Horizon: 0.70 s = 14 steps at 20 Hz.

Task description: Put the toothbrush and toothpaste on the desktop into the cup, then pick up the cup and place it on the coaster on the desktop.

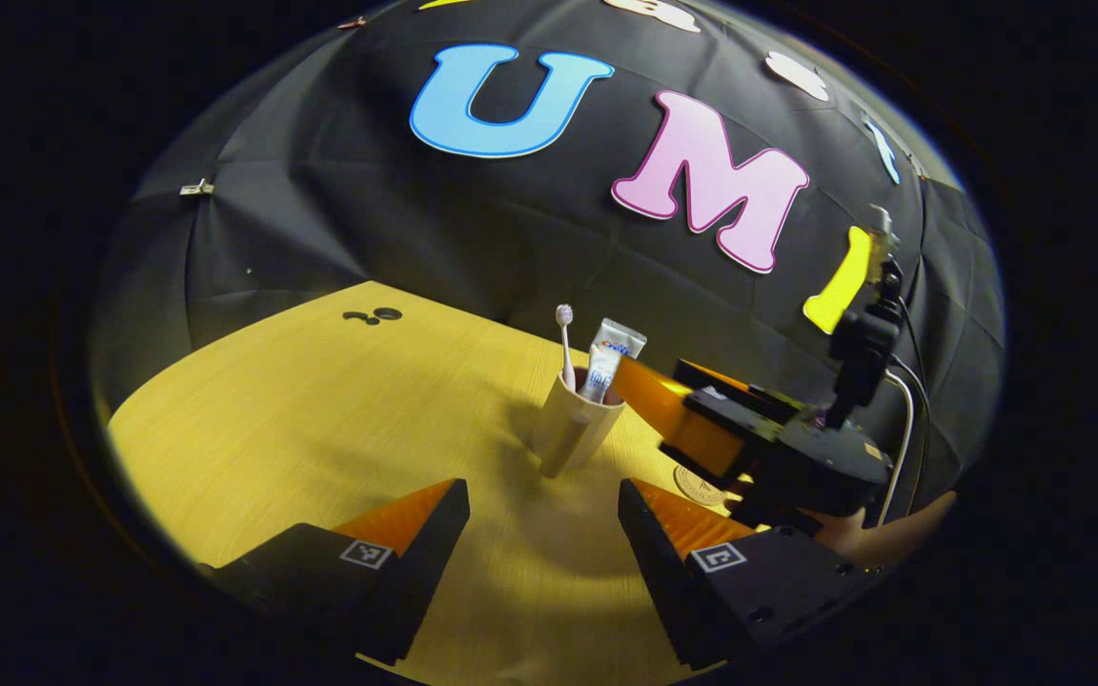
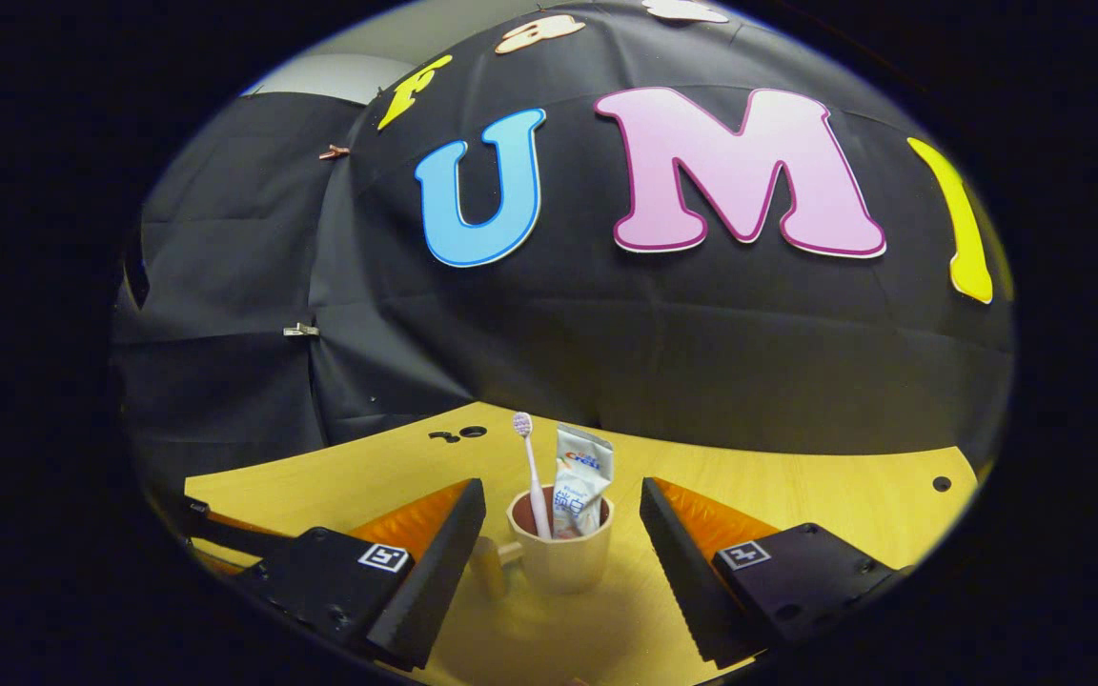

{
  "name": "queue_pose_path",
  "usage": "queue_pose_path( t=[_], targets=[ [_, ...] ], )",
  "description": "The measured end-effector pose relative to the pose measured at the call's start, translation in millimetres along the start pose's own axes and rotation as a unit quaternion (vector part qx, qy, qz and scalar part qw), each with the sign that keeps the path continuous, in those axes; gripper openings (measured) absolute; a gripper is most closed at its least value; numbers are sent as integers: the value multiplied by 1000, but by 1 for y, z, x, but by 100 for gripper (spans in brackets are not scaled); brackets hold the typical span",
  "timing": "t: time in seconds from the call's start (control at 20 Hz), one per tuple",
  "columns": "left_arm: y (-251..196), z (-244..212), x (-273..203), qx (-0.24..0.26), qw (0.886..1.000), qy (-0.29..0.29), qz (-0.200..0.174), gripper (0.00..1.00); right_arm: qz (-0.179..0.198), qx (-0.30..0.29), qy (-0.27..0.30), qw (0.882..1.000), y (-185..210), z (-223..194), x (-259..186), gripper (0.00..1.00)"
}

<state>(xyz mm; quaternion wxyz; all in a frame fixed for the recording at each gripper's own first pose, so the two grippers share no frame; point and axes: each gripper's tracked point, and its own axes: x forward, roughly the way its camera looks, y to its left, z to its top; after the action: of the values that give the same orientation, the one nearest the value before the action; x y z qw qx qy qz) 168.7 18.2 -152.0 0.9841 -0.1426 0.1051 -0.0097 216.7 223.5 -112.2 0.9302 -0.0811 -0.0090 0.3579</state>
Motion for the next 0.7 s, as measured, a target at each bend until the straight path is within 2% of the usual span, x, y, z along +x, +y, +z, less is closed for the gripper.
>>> queue_pose_path(
  t=[0.45, 0.7],
  targets=[
    [-11, 49, 34, 14, 1000, 20, 1, 98, -45, -5, 30, 999, -50, 10, -62, 100],
    [-23, 53, 63, 35, 997, 72, -12, 98, -84, -3, 44, 996, -89, 9, -105, 100]
  ],
)
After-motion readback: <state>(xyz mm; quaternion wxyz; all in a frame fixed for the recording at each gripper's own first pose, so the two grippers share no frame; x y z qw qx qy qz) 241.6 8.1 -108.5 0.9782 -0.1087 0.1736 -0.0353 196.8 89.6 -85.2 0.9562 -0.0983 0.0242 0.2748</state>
